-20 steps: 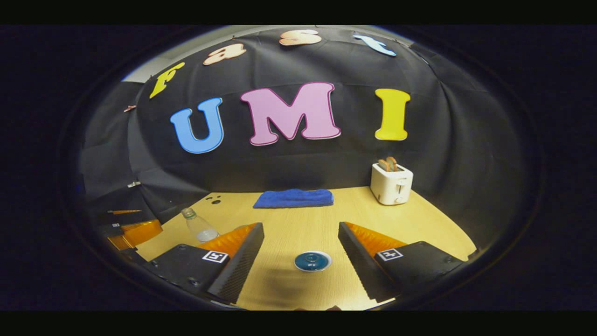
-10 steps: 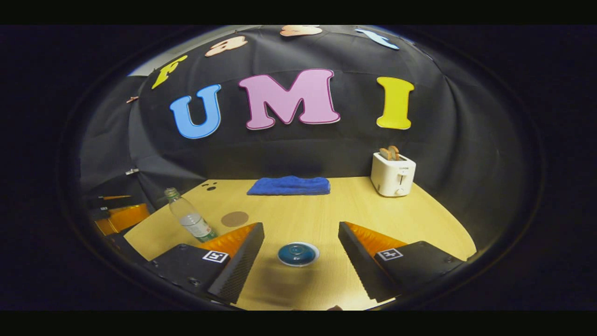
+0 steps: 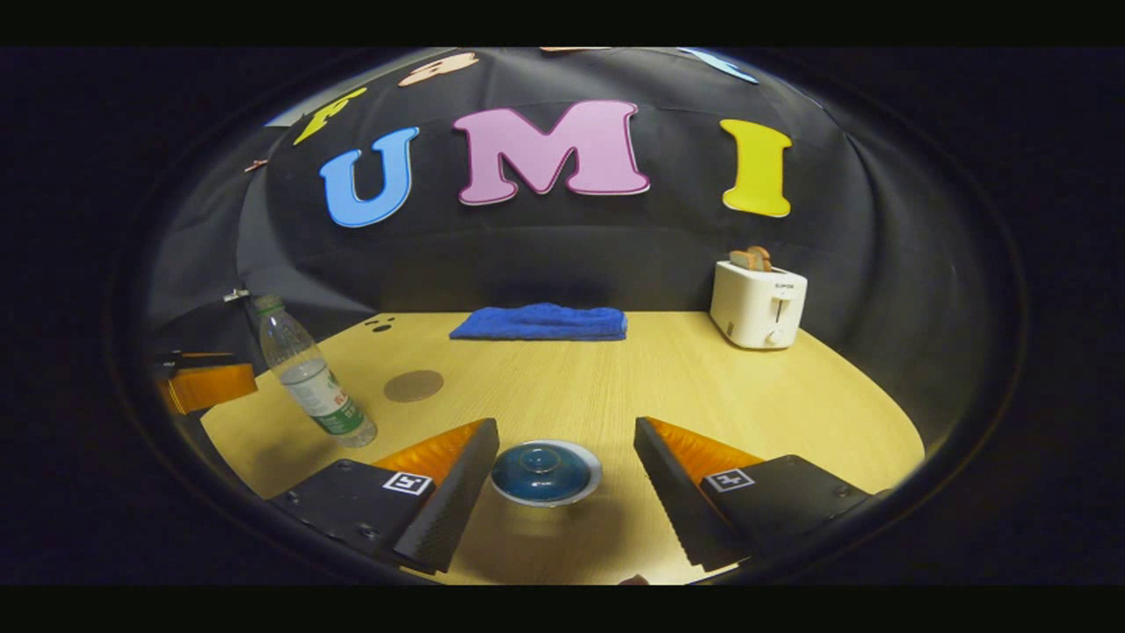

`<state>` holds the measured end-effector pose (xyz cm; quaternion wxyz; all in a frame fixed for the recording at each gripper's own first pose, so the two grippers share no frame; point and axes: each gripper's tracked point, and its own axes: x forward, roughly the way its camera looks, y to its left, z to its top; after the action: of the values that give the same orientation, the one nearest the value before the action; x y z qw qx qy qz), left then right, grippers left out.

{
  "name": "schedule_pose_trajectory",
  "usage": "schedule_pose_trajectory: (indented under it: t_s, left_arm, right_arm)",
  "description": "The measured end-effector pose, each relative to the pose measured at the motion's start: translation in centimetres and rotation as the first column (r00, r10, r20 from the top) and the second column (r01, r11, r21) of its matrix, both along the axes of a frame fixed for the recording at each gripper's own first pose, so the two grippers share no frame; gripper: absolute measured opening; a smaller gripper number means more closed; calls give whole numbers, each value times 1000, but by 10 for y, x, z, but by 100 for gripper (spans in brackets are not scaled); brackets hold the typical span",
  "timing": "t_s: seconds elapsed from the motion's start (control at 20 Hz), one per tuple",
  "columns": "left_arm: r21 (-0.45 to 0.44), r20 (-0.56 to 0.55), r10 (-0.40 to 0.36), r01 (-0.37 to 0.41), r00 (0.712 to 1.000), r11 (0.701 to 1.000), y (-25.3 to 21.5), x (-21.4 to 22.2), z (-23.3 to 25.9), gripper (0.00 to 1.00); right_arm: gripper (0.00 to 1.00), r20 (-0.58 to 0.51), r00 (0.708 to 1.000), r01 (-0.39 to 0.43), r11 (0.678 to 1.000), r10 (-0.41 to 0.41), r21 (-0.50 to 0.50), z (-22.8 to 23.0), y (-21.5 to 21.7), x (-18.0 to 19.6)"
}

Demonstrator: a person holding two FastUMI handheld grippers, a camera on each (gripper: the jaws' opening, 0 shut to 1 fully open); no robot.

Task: Open the teacup lid with one hand, grasp the water bottle and pour water into the teacup with the other hand; after pouring, place the water bottle on the coaster and then close the teacup lid.

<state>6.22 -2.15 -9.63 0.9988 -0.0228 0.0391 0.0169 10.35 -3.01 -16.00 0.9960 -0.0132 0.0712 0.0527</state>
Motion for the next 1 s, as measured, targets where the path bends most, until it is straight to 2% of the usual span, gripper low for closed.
schedule_pose_trajectory:
  t_s: [0.2, 0.35, 0.7, 1.0]
  left_arm:
    - [-8, -33, 17, -17, 999, 1000, 16, 1, -21, 96]
    - [-50, -52, 26, -28, 998, 998, 23, 1, -30, 96]
    - [-37, -57, 30, -32, 998, 999, 25, 3, -40, 95]
    - [-35, -55, 26, -28, 998, 999, 19, 9, -43, 95]
  right_arm:
    - [92, 4, 1000, 7, 1000, -7, 28, -14, 5, 13]
    - [80, 10, 1000, 15, 999, -16, 36, -22, 4, 21]
    - [75, 29, 1000, -3, 1000, 3, -3, -28, 9, 25]
    - [48, 42, 999, -15, 999, 17, -48, -27, 15, 28]
